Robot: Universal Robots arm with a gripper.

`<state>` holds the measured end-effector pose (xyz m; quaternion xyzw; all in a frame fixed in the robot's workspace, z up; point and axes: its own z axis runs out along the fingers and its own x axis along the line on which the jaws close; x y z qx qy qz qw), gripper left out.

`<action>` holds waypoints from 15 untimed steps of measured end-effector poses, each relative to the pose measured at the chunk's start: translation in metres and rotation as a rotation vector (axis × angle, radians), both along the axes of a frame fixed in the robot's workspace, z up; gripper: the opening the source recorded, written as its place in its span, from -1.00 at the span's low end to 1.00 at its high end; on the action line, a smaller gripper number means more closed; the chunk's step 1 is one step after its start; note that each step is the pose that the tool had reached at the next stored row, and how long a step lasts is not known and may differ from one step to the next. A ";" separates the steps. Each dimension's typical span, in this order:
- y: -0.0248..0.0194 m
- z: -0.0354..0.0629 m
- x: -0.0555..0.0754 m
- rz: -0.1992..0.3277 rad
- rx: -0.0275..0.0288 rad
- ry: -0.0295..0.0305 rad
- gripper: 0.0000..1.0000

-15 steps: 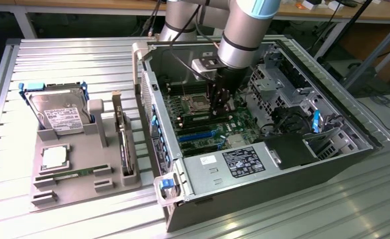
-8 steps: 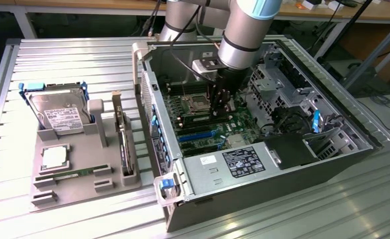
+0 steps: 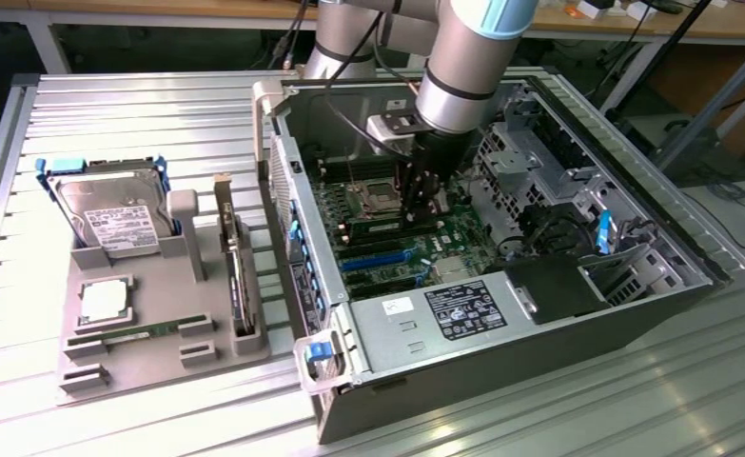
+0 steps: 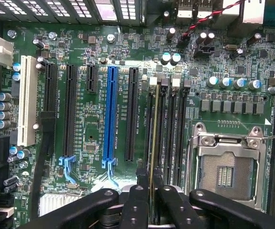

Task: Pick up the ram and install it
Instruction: 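Insert the ram into the slot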

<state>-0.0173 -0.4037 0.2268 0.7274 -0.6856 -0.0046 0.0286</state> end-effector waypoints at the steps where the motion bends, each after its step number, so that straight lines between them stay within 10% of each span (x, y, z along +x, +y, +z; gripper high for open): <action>1: 0.0001 -0.0002 0.000 0.000 0.0002 -0.0001 -0.73; 15: 0.0000 -0.0046 0.003 0.014 -0.0018 -0.0001 -0.73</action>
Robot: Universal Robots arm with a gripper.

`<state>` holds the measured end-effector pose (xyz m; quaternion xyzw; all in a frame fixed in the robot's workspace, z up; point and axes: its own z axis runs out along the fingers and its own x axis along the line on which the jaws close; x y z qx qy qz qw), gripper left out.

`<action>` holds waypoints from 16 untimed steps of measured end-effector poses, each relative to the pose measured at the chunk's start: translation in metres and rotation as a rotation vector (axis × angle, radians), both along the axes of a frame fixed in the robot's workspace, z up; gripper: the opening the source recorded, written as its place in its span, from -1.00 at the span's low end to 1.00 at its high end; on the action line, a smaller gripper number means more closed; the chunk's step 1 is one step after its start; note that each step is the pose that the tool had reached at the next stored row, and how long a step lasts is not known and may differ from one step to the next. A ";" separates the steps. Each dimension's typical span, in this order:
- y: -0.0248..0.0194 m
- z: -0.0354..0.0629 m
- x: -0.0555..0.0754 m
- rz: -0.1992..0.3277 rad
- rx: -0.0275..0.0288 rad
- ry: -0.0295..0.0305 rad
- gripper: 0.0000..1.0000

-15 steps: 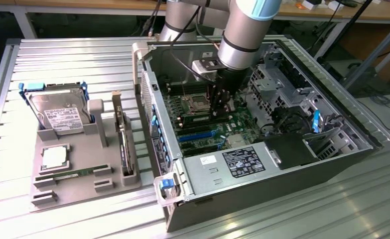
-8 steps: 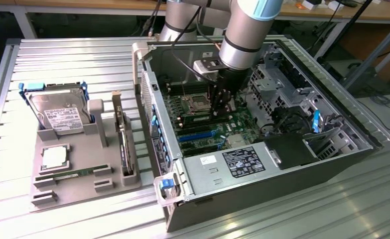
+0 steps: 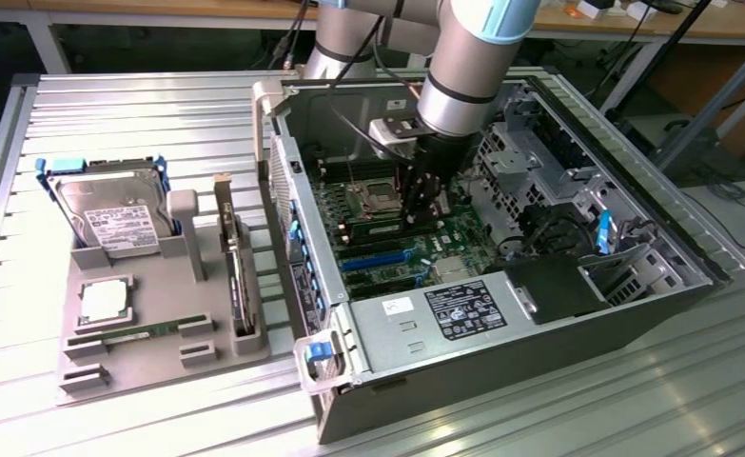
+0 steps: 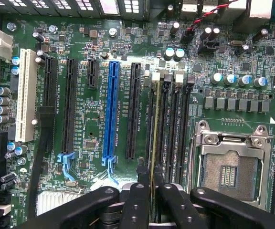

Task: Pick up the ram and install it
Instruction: 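Insert the ram into the slot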

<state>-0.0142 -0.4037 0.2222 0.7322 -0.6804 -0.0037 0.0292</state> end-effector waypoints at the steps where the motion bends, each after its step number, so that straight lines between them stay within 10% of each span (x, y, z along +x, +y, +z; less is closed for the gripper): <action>1: 0.0000 0.0000 0.000 0.000 0.0000 0.0000 -0.70; 5: 0.0001 0.0142 0.000 -0.001 -0.0001 0.0000 -0.58; 9: 0.0045 0.0477 0.000 -0.001 -0.0231 0.0017 -0.79; 11: 0.0047 0.0487 0.005 -0.001 -0.0345 0.0023 -0.79; 16: 0.0044 0.0484 0.036 -0.001 -0.0342 0.0023 -0.79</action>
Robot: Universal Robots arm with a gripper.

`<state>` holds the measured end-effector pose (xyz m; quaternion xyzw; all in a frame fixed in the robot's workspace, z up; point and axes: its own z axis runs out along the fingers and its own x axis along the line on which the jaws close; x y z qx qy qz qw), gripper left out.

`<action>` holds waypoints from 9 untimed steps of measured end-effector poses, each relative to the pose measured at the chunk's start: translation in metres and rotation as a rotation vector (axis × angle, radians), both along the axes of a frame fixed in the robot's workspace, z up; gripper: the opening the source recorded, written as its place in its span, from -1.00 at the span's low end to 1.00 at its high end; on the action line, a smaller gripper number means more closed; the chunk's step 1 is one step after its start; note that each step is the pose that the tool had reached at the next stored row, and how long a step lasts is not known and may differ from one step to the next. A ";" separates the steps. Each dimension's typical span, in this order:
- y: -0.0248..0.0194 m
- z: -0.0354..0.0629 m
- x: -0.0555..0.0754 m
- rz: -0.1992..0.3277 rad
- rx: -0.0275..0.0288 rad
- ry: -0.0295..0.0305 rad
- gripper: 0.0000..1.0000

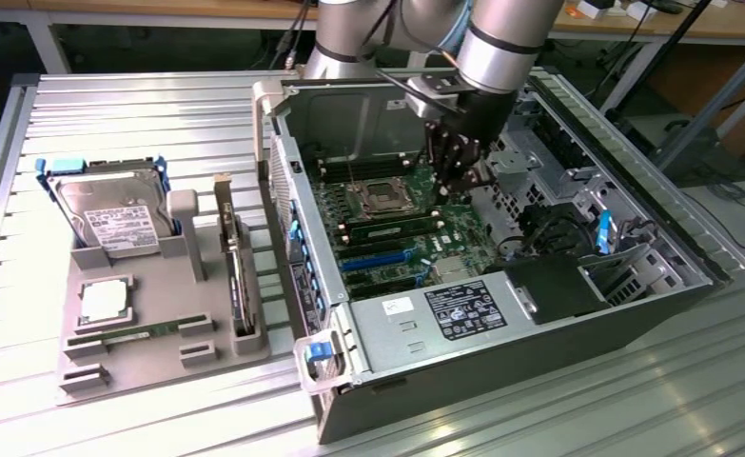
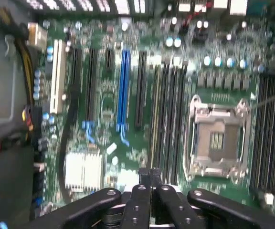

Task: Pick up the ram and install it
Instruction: 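Insert the ram into the slot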

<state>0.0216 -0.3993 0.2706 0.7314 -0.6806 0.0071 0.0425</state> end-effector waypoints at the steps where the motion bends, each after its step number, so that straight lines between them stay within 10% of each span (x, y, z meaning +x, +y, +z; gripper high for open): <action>1: 0.0000 -0.0001 0.007 0.000 -0.0002 0.0000 -0.79; 9: -0.0003 -0.0001 0.013 0.000 0.0005 0.0000 -0.79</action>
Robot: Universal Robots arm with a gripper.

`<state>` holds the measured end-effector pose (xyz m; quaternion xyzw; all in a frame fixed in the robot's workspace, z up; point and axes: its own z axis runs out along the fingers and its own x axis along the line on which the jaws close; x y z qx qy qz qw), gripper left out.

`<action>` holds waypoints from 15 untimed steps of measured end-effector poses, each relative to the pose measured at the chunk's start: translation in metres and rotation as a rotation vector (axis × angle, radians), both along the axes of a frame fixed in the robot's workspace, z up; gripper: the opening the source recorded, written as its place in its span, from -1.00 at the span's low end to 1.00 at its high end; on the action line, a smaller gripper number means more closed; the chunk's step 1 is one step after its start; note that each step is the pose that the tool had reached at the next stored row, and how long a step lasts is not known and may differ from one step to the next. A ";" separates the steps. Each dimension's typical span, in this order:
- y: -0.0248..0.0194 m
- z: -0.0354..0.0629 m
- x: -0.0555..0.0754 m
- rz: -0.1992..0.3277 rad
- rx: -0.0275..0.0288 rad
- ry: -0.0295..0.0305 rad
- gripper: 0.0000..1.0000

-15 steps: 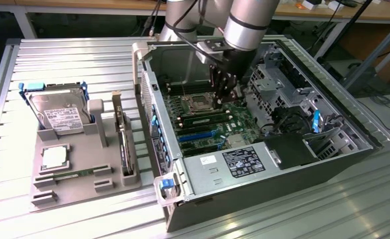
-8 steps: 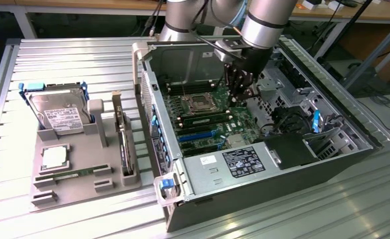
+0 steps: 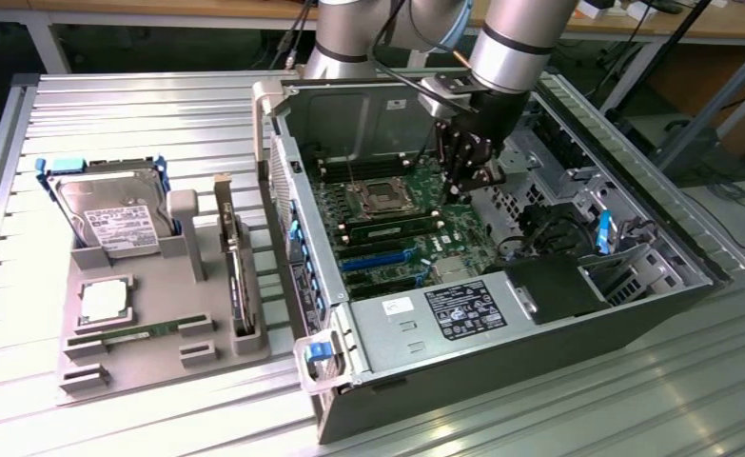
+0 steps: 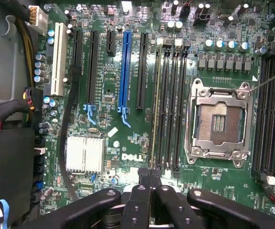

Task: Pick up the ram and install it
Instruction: 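Insert the ram into the slot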

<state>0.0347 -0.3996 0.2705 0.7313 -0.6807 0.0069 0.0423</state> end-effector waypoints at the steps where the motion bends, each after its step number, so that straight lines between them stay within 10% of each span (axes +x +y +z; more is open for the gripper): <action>1: 0.0000 0.0000 0.000 0.000 0.0000 0.0000 -0.79; 15: 0.0019 0.0201 0.001 0.000 -0.0033 0.0116 -0.79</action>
